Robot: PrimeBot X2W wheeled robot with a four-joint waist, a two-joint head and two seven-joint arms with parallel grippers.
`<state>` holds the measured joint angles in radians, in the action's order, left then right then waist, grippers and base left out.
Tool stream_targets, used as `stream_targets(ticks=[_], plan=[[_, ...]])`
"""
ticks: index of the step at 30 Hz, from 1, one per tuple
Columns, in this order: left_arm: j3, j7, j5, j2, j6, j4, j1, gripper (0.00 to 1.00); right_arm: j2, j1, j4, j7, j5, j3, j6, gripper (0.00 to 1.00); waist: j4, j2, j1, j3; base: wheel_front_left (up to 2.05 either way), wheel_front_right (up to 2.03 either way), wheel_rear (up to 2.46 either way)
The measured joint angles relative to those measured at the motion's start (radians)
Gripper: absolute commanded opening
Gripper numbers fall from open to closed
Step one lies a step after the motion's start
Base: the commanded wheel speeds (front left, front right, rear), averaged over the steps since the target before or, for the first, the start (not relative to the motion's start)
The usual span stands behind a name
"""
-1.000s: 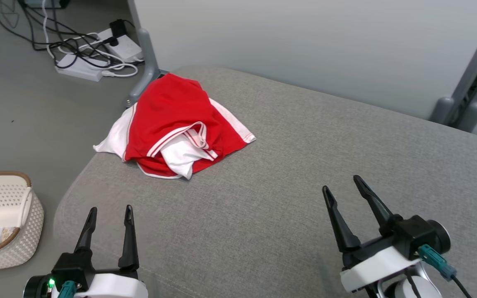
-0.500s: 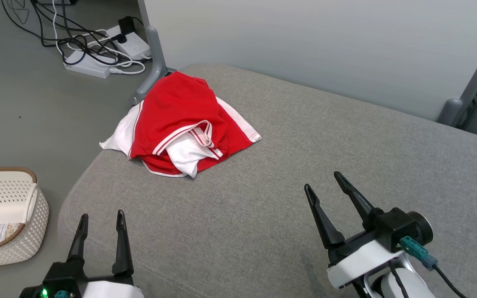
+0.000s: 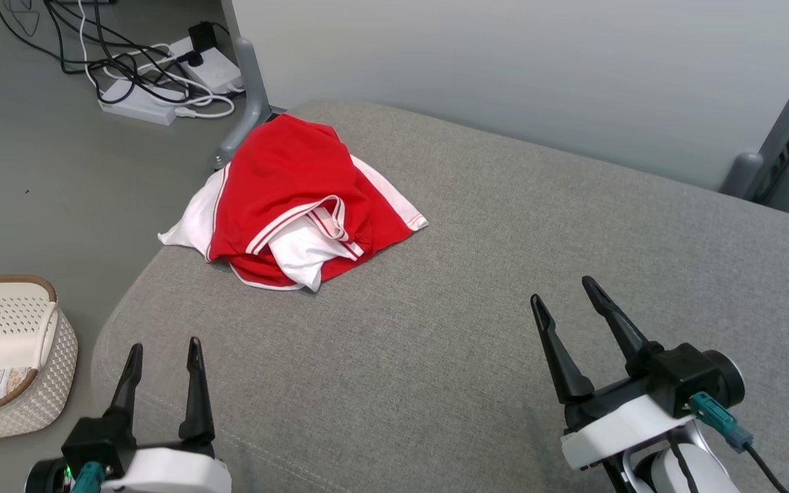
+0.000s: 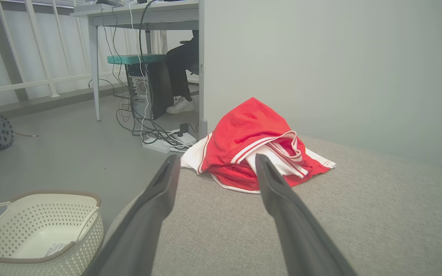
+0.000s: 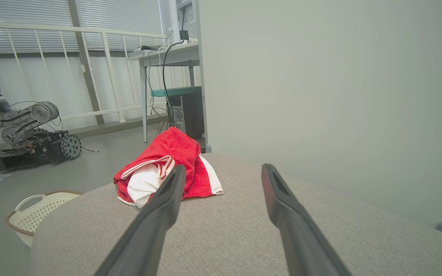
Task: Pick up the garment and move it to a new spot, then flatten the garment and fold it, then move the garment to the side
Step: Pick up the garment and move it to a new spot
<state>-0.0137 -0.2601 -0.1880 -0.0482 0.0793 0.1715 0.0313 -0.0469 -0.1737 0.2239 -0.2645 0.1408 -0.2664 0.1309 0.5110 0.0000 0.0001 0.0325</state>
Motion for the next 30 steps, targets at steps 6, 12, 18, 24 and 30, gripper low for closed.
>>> stream_targets(ticks=[6,12,18,24,30], plan=[[0.041,0.0,-0.045,-0.017,-0.076,0.072,-0.089,1.0,0.001,-0.003,-0.046,0.0,-0.044,0.016,0.0,1.0,-0.007,0.0,0.0,0.053,0.0,0.0,0.0],[0.102,0.055,-0.111,-0.077,-0.1,0.157,-0.274,1.0,0.001,-0.065,-0.082,0.0,-0.133,0.035,0.0,1.0,-0.041,0.0,0.0,0.153,0.0,0.0,0.0],[0.13,0.262,-0.208,-0.133,-0.138,0.207,-0.467,1.0,-0.001,-0.11,-0.143,0.012,-0.186,0.079,0.0,1.0,-0.078,0.0,0.0,0.256,0.0,0.0,0.0],[0.15,0.457,-0.335,-0.173,-0.173,0.304,-0.639,1.0,-0.013,-0.128,-0.185,0.04,-0.207,0.075,0.0,1.0,-0.119,0.0,0.0,0.336,0.0,0.0,0.0],[0.132,0.578,-0.363,-0.223,-0.184,0.414,-0.762,1.0,-0.03,-0.139,-0.216,0.062,-0.209,0.071,0.0,1.0,-0.151,0.0,-0.0001,0.397,0.0,0.0,0.0]])
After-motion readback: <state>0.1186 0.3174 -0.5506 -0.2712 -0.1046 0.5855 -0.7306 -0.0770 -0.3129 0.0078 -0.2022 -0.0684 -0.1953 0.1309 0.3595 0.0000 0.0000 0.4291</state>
